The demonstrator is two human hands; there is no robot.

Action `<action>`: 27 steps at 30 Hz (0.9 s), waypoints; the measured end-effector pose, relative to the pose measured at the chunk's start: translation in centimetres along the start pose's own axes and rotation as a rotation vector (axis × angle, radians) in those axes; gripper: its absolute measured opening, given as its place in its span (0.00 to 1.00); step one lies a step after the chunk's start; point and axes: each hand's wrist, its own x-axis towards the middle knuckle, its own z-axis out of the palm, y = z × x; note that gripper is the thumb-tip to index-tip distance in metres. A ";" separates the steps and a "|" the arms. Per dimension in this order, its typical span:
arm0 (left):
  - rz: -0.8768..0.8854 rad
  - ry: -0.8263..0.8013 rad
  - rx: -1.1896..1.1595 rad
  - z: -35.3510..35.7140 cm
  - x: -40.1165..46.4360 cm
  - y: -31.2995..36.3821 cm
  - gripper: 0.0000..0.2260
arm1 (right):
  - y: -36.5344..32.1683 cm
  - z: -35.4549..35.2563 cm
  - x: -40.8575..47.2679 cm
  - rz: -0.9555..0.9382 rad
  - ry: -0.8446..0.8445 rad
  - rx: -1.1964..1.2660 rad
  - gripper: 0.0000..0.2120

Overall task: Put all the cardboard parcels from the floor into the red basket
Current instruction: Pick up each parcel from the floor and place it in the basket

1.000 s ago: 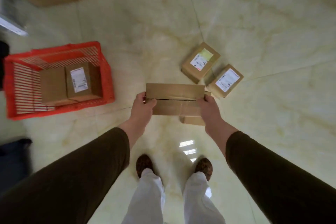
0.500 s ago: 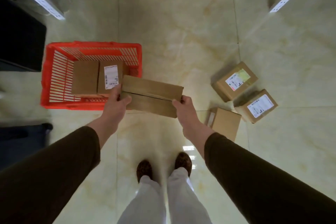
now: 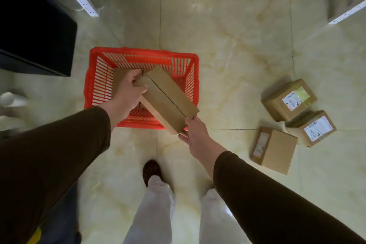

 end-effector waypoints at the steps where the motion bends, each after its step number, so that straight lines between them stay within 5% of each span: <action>1: 0.008 -0.010 0.012 -0.7 0.8 0.2 0.22 | 0.1 0.9 -0.1 0.016 -0.003 0.035 0.20; 9: 0.106 -0.034 0.304 -0.3 6.3 1.2 0.19 | -0.4 4.9 1.8 0.146 0.024 0.359 0.16; 27: 0.291 -0.374 0.633 9.5 17.0 -0.5 0.32 | -2.1 6.3 13.9 0.316 0.230 0.470 0.17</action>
